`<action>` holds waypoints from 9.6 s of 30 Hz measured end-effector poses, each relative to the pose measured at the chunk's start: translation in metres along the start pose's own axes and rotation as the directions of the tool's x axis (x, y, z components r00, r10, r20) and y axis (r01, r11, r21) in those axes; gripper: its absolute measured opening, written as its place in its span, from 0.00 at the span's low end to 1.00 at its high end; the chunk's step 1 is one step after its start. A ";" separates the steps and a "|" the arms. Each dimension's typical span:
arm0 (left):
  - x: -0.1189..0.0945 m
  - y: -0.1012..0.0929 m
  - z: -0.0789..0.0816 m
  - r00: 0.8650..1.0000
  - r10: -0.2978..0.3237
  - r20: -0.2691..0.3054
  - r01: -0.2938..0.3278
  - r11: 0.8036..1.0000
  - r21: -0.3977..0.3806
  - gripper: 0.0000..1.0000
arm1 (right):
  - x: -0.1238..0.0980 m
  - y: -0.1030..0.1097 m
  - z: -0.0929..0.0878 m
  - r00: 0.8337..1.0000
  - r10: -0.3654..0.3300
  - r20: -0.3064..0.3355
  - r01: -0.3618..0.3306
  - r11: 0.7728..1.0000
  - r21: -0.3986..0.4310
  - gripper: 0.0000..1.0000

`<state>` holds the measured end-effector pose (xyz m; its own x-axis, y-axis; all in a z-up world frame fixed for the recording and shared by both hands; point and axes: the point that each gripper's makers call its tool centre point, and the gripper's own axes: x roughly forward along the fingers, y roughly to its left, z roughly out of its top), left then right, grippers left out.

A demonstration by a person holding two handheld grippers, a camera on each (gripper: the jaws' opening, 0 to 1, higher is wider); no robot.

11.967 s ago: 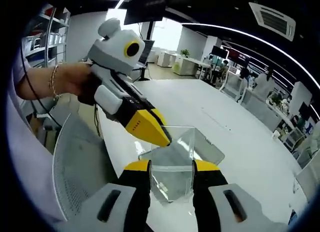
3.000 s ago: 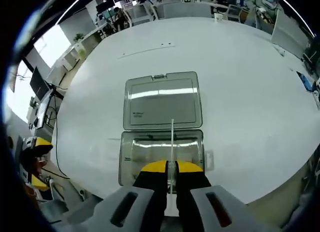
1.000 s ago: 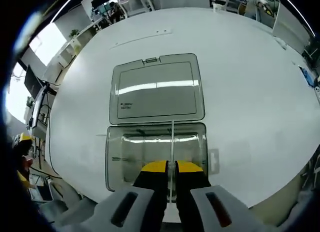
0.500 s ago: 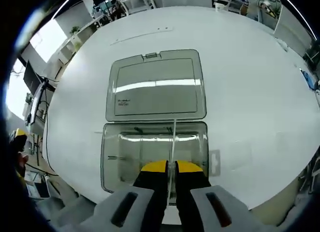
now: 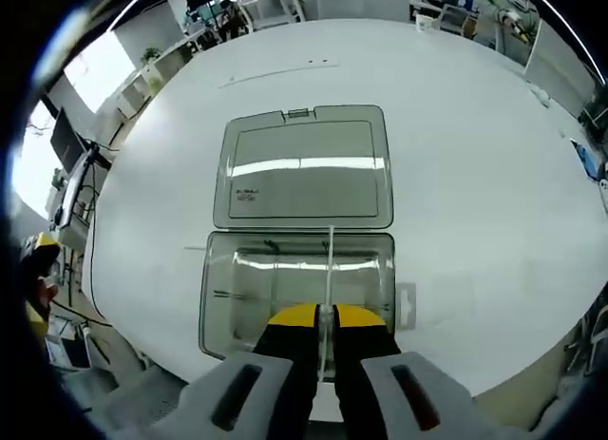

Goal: Insert the divider into the dual guide fixture by aligning both edges with the guide slots and pushing it downward to the bottom, including one-sided entry, uneven engagement, binding, and posture correction.

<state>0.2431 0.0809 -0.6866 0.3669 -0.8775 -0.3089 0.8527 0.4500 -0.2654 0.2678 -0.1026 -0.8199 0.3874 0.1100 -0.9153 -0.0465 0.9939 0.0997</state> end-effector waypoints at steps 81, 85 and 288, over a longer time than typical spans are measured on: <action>-0.003 0.008 0.003 1.000 0.006 0.011 -0.006 1.000 -0.014 0.35 | 0.006 0.000 0.004 0.997 0.009 -0.074 -0.008 1.000 0.012 0.00; -0.003 0.007 0.003 1.000 0.003 0.012 -0.003 1.000 -0.012 0.35 | 0.005 0.001 0.003 0.997 0.004 -0.074 -0.004 1.000 0.007 0.00; -0.020 0.019 0.013 0.998 0.030 0.050 -0.028 0.999 -0.026 0.34 | 0.028 0.001 -0.006 0.991 0.009 -0.130 -0.003 0.999 0.043 0.00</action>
<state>0.2565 0.1043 -0.6737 0.4102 -0.8711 -0.2701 0.8321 0.4787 -0.2802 0.2728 -0.0985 -0.8474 0.2641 0.1173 -0.9573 -0.0081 0.9928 0.1194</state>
